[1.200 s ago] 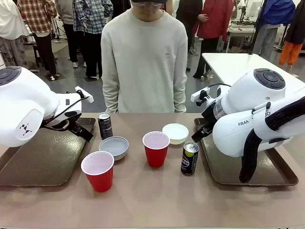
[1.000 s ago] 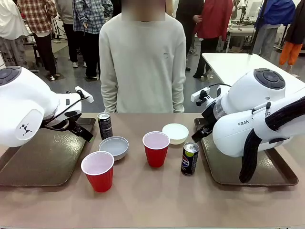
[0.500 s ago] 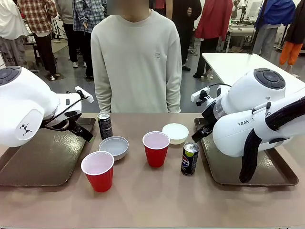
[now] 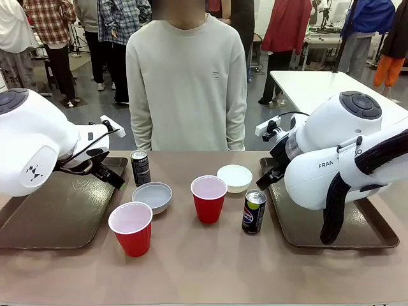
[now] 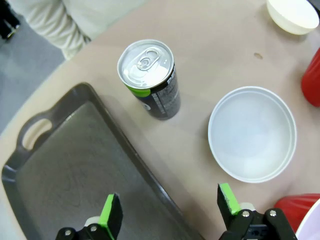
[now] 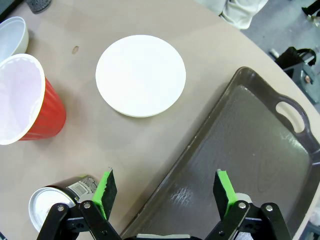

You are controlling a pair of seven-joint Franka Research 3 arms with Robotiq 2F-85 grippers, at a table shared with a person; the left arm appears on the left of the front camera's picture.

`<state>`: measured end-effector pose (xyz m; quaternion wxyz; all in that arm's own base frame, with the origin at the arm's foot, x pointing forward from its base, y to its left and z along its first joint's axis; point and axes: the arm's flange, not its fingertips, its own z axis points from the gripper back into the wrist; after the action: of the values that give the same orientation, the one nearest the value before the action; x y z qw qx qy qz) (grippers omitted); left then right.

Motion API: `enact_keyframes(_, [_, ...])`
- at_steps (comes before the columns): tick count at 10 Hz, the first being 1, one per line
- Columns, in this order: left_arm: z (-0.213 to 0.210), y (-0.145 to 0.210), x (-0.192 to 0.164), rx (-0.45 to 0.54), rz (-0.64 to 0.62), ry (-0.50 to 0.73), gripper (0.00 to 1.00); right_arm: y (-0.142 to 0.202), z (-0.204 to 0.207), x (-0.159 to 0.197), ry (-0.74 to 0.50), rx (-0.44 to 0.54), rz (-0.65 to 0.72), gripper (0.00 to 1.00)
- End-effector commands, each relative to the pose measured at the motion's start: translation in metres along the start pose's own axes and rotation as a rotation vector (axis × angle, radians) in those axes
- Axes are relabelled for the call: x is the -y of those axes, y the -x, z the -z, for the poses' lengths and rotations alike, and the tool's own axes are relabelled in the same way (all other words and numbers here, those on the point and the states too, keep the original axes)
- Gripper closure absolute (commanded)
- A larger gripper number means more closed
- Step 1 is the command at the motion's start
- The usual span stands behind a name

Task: Prepare tableware on both trays.
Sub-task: Pick up a Picnic Bowl from the table and place it on a Handle tray.

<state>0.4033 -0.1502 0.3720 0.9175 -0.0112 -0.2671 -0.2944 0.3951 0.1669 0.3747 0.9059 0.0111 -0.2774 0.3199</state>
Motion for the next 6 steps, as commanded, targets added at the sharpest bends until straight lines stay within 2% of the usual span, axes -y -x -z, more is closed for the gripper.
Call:
enact_keyframes(1, [0.0,0.0,0.0,0.0,0.0,0.0,0.0,0.0,0.0,0.0,0.0,0.0,0.0,0.0])
enact_keyframes(3, [0.0,0.0,0.0,0.0,0.0,0.0,0.0,0.0,0.0,0.0,0.0,0.0,0.0,0.0])
enact_keyframes(4, [-0.04,0.003,0.006,0.04,-0.018,-0.022,0.0,-0.014,-0.03,-0.004,0.031,0.032,-0.042,0.0])
enact_keyframes(5, [-0.08,0.007,0.004,0.084,-0.018,-0.013,0.0,-0.022,-0.071,-0.005,0.04,0.032,-0.004,0.0])
enact_keyframes(6, [-0.11,0.015,0.004,0.048,-0.009,0.016,0.0,-0.019,-0.114,-0.008,0.054,0.027,0.038,0.0])
